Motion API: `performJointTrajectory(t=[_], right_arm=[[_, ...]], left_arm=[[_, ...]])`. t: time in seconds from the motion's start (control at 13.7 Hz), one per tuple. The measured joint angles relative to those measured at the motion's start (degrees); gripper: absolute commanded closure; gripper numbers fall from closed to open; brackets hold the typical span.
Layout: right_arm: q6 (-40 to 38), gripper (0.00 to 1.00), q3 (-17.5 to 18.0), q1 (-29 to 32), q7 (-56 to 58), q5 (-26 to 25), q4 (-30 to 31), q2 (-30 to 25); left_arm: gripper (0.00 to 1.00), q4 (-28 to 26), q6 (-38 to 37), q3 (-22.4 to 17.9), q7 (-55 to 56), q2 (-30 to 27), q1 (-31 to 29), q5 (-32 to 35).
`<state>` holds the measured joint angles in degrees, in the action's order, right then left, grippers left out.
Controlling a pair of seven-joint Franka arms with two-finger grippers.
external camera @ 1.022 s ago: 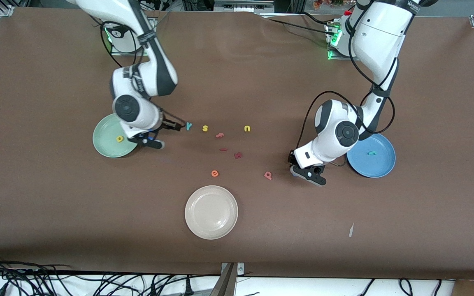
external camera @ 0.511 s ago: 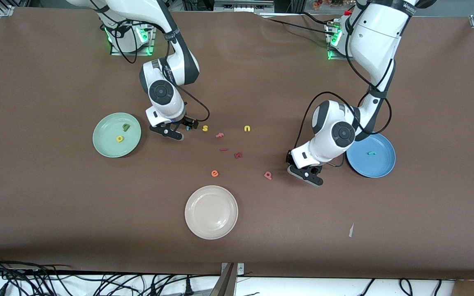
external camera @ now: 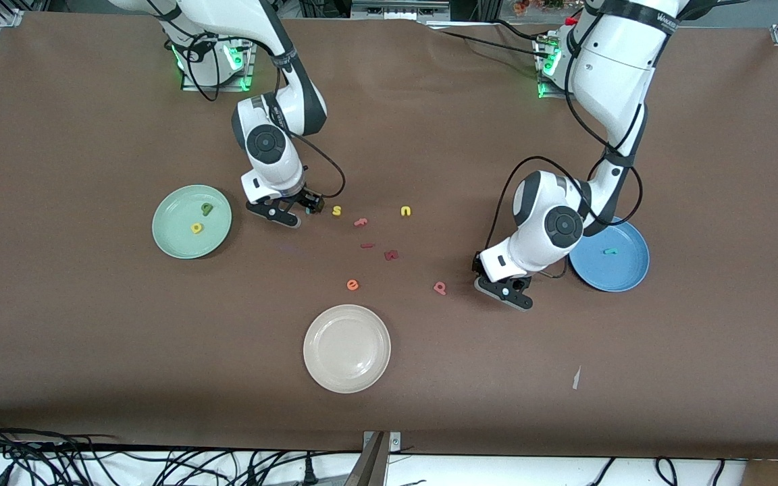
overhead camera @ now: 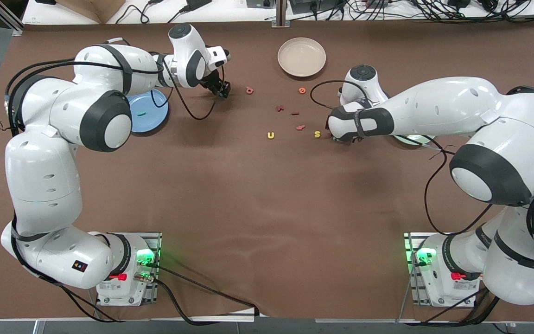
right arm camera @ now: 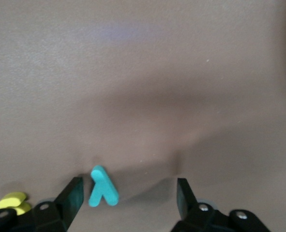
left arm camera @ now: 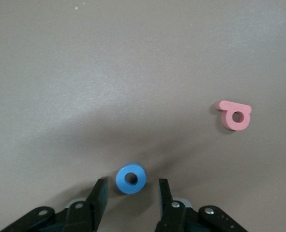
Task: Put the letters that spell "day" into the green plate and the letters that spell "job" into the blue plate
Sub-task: 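Grasp the blue ring with the left gripper while the right gripper grasps teal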
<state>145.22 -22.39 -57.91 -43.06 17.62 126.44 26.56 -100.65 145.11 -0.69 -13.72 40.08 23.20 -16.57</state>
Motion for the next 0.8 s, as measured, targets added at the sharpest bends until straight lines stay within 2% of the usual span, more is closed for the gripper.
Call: performJointTrajectory(t=[0.22, 0.44, 0.58, 0.66, 0.8], right_arm=[[0.4, 0.18, 0.6, 0.0, -1.7, 1.0, 0.0, 0.0], [0.7, 0.32, 0.9, -0.1, -1.7, 2.3, 0.1, 0.2], [0.9, 0.49, 1.0, -0.1, -1.8, 2.4, 0.1, 0.2], [0.9, 0.54, 1.0, -0.1, -1.8, 2.4, 0.1, 0.2], [1.4, 0.75, 1.2, -0.1, -1.8, 2.5, 0.0, 0.1]], left_arm=[[0.49, 0.8, 0.0, 0.0, 0.0, 0.7, 0.4, 0.0], [0.50, 1.0, 0.0, -0.1, 0.0, 0.9, 0.4, 0.0], [0.60, 1.0, 0.0, -0.1, 0.0, 0.9, 0.4, 0.0], [0.64, 1.1, 0.0, -0.1, 0.0, 0.9, 0.4, 0.1], [0.65, 1.1, 0.0, -0.3, 0.0, 1.0, 0.4, 1.1]])
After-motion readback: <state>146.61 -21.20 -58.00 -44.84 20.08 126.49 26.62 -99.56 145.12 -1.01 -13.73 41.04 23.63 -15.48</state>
